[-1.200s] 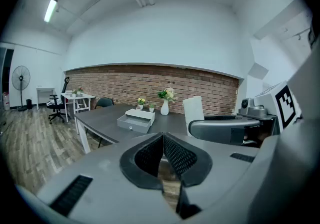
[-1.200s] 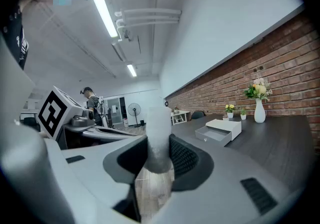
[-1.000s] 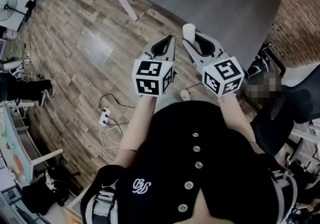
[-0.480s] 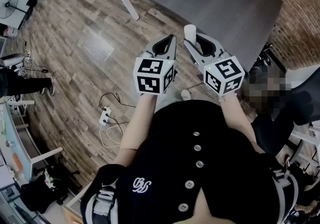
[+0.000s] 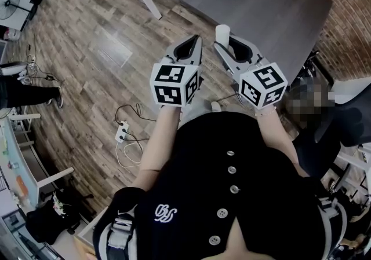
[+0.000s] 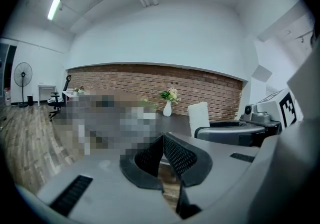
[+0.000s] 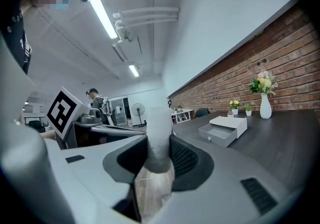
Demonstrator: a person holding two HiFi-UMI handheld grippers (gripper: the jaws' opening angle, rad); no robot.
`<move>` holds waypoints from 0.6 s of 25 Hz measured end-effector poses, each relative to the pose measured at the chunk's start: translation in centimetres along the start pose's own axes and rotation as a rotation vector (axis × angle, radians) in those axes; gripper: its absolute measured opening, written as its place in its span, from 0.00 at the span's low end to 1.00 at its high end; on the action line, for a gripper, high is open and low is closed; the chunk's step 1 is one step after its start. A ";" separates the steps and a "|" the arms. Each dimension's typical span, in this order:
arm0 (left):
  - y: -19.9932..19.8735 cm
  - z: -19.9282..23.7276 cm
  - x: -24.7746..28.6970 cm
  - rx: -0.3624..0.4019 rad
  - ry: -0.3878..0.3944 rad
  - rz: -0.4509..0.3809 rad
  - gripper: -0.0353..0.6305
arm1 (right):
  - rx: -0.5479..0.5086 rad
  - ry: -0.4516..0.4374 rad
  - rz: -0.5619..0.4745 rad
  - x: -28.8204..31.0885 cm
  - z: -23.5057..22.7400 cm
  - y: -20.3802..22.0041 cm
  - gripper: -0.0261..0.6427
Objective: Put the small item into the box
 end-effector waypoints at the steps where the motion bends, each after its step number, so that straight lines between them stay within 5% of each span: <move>1: 0.0 0.3 0.5 -0.004 -0.004 0.004 0.07 | -0.001 -0.001 0.002 0.2 -0.4 0.1 0.24; 15: -0.8 6.5 7.6 -0.077 -0.014 0.061 0.07 | 0.013 -0.060 0.018 6.2 -5.4 -1.1 0.24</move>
Point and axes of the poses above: the fingertips, and each gripper's own axes: x forward along the fingers, z to its left, y out of its underside, the point moved 2 cm from there along -x, backward along the fingers, and after that the axes turned 15 degrees about z, right-handed, at the moved point
